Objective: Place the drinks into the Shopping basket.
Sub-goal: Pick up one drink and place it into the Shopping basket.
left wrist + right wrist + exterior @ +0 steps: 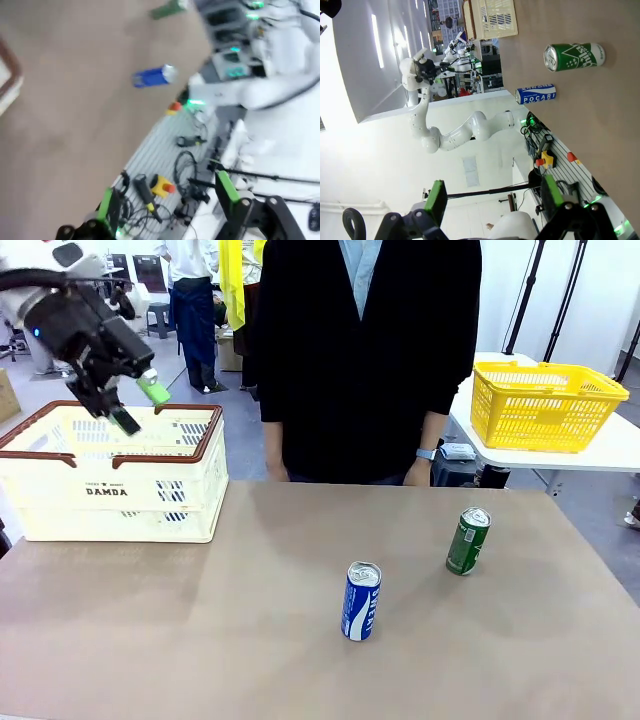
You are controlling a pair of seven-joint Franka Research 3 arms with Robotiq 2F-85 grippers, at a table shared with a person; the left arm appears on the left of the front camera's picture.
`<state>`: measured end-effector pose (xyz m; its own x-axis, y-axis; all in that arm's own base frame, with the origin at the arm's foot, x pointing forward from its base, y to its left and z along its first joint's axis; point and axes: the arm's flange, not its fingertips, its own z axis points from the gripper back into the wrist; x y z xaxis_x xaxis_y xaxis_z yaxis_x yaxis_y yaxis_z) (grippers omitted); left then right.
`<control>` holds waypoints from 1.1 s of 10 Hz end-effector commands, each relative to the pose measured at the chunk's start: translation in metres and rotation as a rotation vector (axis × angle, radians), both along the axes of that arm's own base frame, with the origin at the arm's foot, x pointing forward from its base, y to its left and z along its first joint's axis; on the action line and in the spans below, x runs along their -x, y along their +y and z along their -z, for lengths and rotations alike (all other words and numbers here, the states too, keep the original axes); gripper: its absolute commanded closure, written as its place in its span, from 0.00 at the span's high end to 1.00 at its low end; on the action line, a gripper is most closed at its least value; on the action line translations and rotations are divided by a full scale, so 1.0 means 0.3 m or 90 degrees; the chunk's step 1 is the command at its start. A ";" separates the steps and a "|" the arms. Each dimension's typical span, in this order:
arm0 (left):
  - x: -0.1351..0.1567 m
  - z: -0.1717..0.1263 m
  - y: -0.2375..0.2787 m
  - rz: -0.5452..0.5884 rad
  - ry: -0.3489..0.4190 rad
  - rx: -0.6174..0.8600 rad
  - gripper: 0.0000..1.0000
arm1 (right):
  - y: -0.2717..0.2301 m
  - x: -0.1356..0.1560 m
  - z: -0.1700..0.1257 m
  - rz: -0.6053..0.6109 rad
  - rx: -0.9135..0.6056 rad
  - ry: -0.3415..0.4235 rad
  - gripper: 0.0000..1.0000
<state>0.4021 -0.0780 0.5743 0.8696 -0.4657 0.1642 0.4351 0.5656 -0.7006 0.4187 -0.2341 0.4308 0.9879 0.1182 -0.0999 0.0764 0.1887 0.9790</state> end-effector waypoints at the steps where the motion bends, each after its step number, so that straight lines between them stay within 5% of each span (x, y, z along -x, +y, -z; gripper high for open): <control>1: 0.095 0.156 0.111 0.066 0.009 0.172 1.00 | -0.016 0.001 -0.025 0.002 0.003 0.011 1.00; 3: 0.189 0.313 0.310 -0.004 0.003 0.300 1.00 | -0.016 0.001 -0.025 0.002 0.003 0.011 1.00; 6: 0.258 0.381 0.610 -0.144 0.052 0.432 1.00 | -0.016 0.001 -0.025 0.002 0.003 0.011 1.00; 11: 0.312 0.419 0.646 -0.139 0.055 0.415 1.00 | -0.016 0.001 -0.025 0.002 0.003 0.011 1.00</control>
<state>0.3142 0.1202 0.4483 0.9595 -0.1066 0.2609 0.2693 0.0739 -0.9602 0.4186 -0.2344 0.4307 0.9880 0.1176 -0.1001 0.0767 0.1886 0.9791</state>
